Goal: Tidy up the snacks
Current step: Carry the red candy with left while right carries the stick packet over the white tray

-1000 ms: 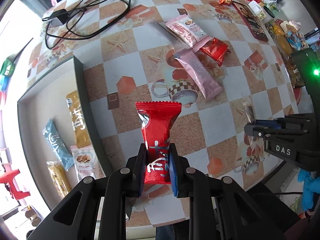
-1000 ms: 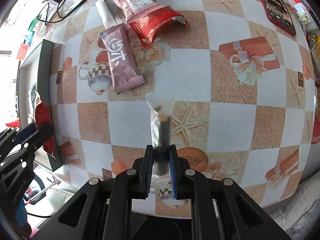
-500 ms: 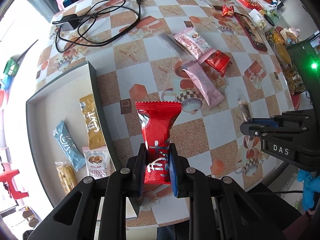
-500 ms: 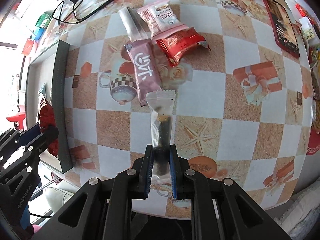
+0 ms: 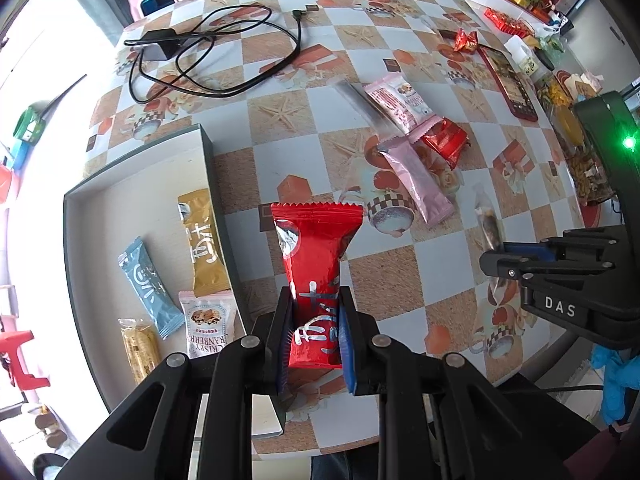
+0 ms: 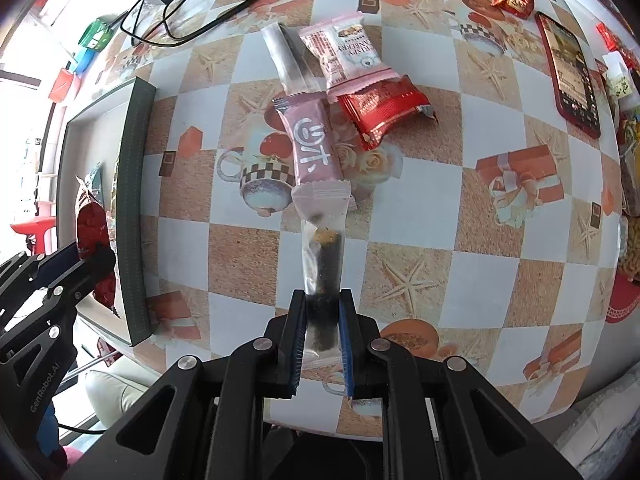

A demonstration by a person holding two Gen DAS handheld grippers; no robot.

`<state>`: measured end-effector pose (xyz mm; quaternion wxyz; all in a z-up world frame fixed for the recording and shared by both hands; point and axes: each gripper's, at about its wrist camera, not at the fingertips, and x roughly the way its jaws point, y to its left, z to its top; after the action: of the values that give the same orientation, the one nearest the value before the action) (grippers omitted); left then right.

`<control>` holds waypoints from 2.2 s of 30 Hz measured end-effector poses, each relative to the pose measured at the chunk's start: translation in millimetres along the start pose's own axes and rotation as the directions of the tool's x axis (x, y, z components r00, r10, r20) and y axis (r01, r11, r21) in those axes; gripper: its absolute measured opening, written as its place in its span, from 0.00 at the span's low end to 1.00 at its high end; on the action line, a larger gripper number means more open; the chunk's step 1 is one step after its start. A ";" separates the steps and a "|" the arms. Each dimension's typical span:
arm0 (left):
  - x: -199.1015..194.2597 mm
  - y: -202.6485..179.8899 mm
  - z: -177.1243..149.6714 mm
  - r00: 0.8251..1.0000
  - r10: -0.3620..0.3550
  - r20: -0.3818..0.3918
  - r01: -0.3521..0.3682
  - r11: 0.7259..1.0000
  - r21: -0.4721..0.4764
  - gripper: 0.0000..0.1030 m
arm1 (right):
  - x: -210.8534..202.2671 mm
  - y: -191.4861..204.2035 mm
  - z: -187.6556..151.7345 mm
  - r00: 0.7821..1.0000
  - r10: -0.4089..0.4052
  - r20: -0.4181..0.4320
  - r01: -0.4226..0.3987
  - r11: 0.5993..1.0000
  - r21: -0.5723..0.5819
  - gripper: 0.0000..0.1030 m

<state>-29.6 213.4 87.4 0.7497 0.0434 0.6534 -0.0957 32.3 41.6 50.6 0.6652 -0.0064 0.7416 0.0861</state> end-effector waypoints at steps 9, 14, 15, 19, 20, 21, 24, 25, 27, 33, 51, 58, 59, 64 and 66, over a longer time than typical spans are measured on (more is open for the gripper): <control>-3.7 10.1 -3.6 1.000 0.000 0.015 0.001 0.999 -0.037 0.22 | -4.2 11.7 1.4 1.000 -0.008 0.009 0.008 1.000 -0.028 0.16; -6.3 17.2 -6.8 1.000 0.003 0.024 -0.002 0.998 -0.059 0.22 | -7.4 17.2 3.9 1.000 -0.010 0.013 0.010 0.999 -0.041 0.16; -6.7 19.2 -7.6 1.000 0.003 0.025 -0.002 0.998 -0.065 0.22 | -7.7 19.4 4.3 1.000 -0.010 0.013 0.011 0.999 -0.046 0.16; -7.3 26.5 -10.7 1.000 0.002 0.027 0.000 0.996 -0.088 0.22 | -8.2 26.3 5.0 1.000 -0.013 0.013 0.014 0.998 -0.058 0.16; -7.8 28.4 -11.6 1.000 0.002 0.029 0.000 0.996 -0.092 0.22 | -8.4 28.2 5.5 1.000 -0.014 0.013 0.015 0.998 -0.062 0.16; -8.3 29.8 -12.9 1.000 0.003 0.031 0.000 0.995 -0.096 0.22 | -8.4 30.0 6.0 1.000 -0.014 0.014 0.015 0.998 -0.065 0.16; -9.9 36.0 -14.8 0.999 0.005 0.036 -0.001 0.994 -0.110 0.22 | -8.3 36.6 9.1 1.000 -0.015 0.017 0.016 0.997 -0.079 0.16; -10.2 38.8 -15.9 0.999 0.006 0.037 -0.002 0.993 -0.118 0.22 | -8.8 38.0 9.8 1.000 -0.015 0.018 0.016 0.997 -0.082 0.16; -10.6 44.1 -18.1 0.999 0.008 0.038 -0.003 0.991 -0.131 0.22 | -9.9 42.7 12.6 1.000 -0.014 0.021 0.015 0.996 -0.089 0.16; -11.0 62.7 -27.5 0.999 0.014 0.038 -0.007 0.982 -0.187 0.22 | -11.1 59.3 20.1 1.000 -0.014 0.025 0.017 0.992 -0.123 0.16; -10.2 129.5 -57.7 0.999 0.040 0.018 -0.032 0.941 -0.338 0.22 | -10.5 142.1 42.2 1.000 0.009 0.019 -0.003 0.960 -0.281 0.16; -5.8 150.5 -65.4 0.999 0.048 -0.001 -0.045 0.927 -0.373 0.22 | -4.2 183.8 48.7 1.000 0.022 0.004 -0.019 0.936 -0.350 0.16; -4.8 153.5 -66.7 0.999 0.049 -0.005 -0.047 0.924 -0.378 0.22 | -2.5 189.0 49.8 1.000 0.022 0.001 -0.020 0.934 -0.357 0.16; 1.4 164.4 -71.2 0.999 0.044 -0.022 -0.049 0.915 -0.401 0.22 | 4.2 213.2 53.3 0.999 0.025 -0.020 -0.031 0.921 -0.389 0.16; 4.0 168.1 -74.6 0.999 0.041 -0.029 -0.049 0.912 -0.408 0.22 | 7.4 223.2 56.2 0.999 0.026 -0.027 -0.034 0.916 -0.400 0.16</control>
<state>-67.9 391.6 62.8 0.7376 -0.0983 0.6653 0.0608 59.2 270.0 64.3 0.6407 -0.1319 0.7152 0.2461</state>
